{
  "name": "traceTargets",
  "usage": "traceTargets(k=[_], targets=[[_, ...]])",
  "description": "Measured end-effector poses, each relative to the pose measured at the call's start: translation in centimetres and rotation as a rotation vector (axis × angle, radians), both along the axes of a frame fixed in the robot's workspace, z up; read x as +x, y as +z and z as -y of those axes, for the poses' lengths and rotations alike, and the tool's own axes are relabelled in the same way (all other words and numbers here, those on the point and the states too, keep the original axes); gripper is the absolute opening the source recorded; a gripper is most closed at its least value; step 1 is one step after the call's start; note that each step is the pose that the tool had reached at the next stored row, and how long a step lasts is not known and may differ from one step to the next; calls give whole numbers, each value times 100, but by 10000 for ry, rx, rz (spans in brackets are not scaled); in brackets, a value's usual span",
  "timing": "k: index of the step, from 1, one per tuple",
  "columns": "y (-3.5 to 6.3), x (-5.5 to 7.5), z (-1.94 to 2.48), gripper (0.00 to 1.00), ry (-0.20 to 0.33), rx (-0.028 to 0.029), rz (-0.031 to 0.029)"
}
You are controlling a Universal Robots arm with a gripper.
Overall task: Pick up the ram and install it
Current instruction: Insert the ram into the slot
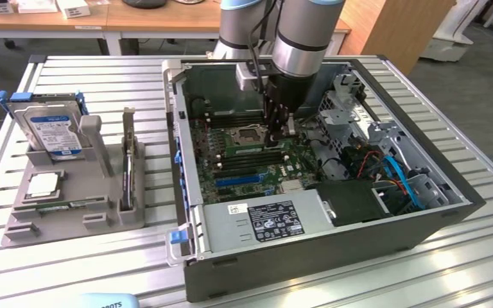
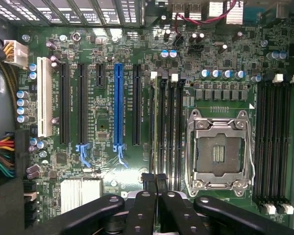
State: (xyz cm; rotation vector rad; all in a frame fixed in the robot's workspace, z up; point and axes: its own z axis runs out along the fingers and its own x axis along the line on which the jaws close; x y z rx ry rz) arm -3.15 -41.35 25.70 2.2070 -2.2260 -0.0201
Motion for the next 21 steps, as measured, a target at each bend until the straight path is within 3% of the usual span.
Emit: traceTargets(k=[21], targets=[[-74, -1, 0, 12, -2, 2, 0]])
